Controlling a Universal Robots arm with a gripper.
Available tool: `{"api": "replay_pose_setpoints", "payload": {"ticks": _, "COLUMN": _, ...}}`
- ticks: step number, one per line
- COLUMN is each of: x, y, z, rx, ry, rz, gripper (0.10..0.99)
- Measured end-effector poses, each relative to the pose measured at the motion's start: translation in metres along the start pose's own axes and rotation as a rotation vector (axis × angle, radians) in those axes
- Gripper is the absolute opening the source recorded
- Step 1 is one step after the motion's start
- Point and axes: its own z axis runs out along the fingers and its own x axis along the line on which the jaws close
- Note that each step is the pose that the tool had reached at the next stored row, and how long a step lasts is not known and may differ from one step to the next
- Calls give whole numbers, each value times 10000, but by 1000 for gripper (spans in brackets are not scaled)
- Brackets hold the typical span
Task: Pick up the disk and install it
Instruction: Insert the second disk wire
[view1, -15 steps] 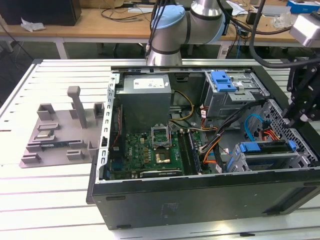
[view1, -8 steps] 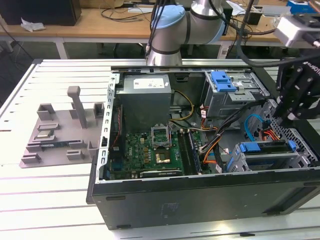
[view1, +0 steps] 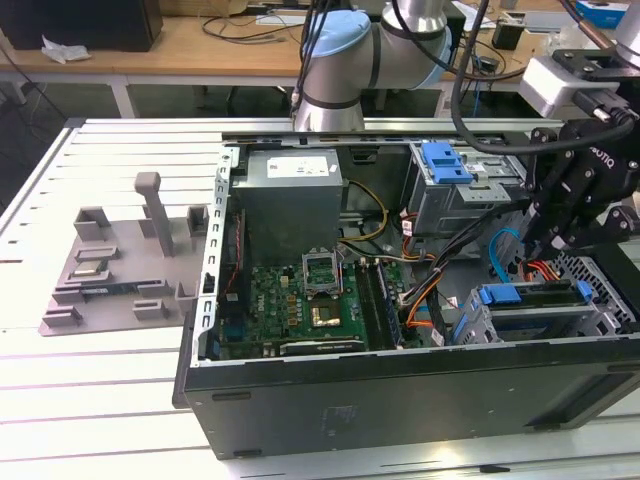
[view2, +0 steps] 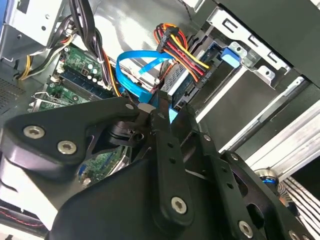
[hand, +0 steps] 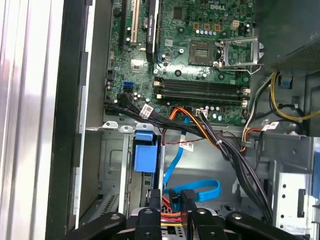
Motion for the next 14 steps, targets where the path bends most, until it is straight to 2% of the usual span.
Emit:
{"api": "replay_pose_setpoints", "payload": {"ticks": 5, "x": 0, "y": 0, "z": 2, "rx": 0, "ry": 0, "rz": -4, "gripper": 286}}
{"api": "replay_pose_setpoints", "payload": {"ticks": 6, "x": 0, "y": 1, "z": 3, "rx": 0, "ry": -1, "rz": -4, "gripper": 220}}
{"api": "replay_pose_setpoints", "payload": {"ticks": 7, "x": 0, "y": 1, "z": 3, "rx": 0, "ry": -1, "rz": -5, "gripper": 220}}
{"api": "replay_pose_setpoints", "payload": {"ticks": 8, "x": 0, "y": 1, "z": 3, "rx": 0, "ry": 0, "rz": -6, "gripper": 161}}
{"api": "replay_pose_setpoints", "payload": {"ticks": 12, "x": 2, "y": 1, "z": 6, "rx": -1, "ry": 4, "rz": -8, "gripper": 161}}
{"api": "replay_pose_setpoints", "payload": {"ticks": 14, "x": 43, "y": 4, "z": 10, "rx": -4, "ry": 57, "rz": -6, "gripper": 161}}
